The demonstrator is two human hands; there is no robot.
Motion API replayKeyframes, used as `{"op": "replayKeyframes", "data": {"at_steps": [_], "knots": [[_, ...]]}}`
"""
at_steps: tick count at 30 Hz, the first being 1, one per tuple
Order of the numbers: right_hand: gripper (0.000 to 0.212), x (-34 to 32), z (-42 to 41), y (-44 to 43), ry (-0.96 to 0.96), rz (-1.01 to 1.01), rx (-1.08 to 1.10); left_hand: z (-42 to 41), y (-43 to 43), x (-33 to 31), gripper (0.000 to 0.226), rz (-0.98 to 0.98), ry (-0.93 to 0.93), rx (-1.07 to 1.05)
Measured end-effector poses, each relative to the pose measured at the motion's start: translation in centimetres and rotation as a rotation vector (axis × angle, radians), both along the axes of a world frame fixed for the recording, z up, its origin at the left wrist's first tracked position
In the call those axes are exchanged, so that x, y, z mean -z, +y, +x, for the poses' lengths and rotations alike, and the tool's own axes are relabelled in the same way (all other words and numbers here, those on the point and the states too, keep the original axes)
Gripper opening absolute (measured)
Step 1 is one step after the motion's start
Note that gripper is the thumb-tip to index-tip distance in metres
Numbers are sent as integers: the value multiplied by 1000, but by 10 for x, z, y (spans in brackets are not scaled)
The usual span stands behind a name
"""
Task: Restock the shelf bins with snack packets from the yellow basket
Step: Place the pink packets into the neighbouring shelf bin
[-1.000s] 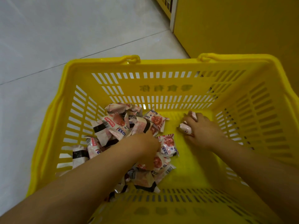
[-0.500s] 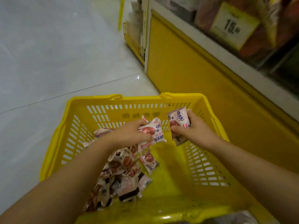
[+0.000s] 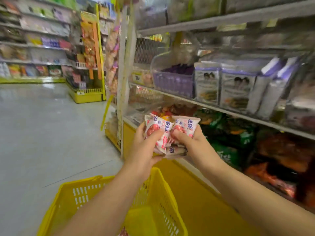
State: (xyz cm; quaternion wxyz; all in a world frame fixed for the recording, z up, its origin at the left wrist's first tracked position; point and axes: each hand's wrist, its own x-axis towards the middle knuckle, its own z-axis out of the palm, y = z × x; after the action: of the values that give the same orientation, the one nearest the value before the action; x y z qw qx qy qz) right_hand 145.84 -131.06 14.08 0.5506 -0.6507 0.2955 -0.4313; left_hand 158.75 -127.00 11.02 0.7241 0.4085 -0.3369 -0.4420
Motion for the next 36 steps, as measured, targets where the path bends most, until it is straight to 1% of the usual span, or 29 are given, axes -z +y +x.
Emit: {"op": "replayKeyframes", "data": {"at_steps": [3, 5, 7, 11, 14, 15, 16, 18, 19, 22, 23, 24, 26, 28, 29, 31, 32, 33, 36], "knots": [[34, -42, -33, 17, 34, 18, -32, -40, 13, -40, 30, -76, -21, -9], [31, -68, -56, 27, 67, 19, -65, -63, 19, -62, 33, -111, -48, -38], [32, -93, -81, 34, 107, -43, -37, -83, 21, -83, 38, -148, -68, -35], [31, -146, -134, 39, 163, -240, 166, -120, 14, -126, 39, -227, -97, 37], [32, -183, -175, 37, 211, -405, 367, -140, 0, -149, 45, -278, -204, 62], [36, -193, -188, 34, 272, -462, 453, -145, -4, -155, 48, -292, -225, 63], [40, -202, -201, 29, 382, -528, 552, -148, -8, -159, 54, -299, -237, 63], [46, -217, -226, 12, 661, -617, 736, -150, -18, -165, 70, -305, -256, 82], [50, -222, -235, 1, 778, -625, 807, -150, -25, -168, 71, -314, -265, 97], [63, -229, -255, -43, 1043, -611, 977, -149, -43, -177, 50, -354, -277, 133], [64, -230, -259, -61, 1106, -608, 1008, -148, -50, -180, 50, -370, -281, 139], [63, -232, -263, -79, 1141, -592, 1024, -146, -57, -183, 56, -386, -286, 139], [61, -237, -266, -116, 1134, -535, 1044, -143, -72, -189, 73, -413, -288, 138], [56, -242, -266, -149, 1097, -518, 1064, -138, -88, -195, 77, -431, -271, 137], [53, -244, -265, -163, 1127, -549, 1066, -135, -95, -197, 77, -440, -260, 144], [50, -239, -265, -188, 1284, -652, 1071, -133, -108, -201, 78, -458, -248, 176], [48, -234, -265, -198, 1332, -681, 1082, -132, -113, -203, 78, -466, -242, 193], [47, -228, -267, -207, 1341, -693, 1114, -132, -118, -204, 78, -474, -237, 211], [43, -222, -273, -220, 1168, -614, 1209, -133, -130, -205, 72, -494, -229, 262]]}}
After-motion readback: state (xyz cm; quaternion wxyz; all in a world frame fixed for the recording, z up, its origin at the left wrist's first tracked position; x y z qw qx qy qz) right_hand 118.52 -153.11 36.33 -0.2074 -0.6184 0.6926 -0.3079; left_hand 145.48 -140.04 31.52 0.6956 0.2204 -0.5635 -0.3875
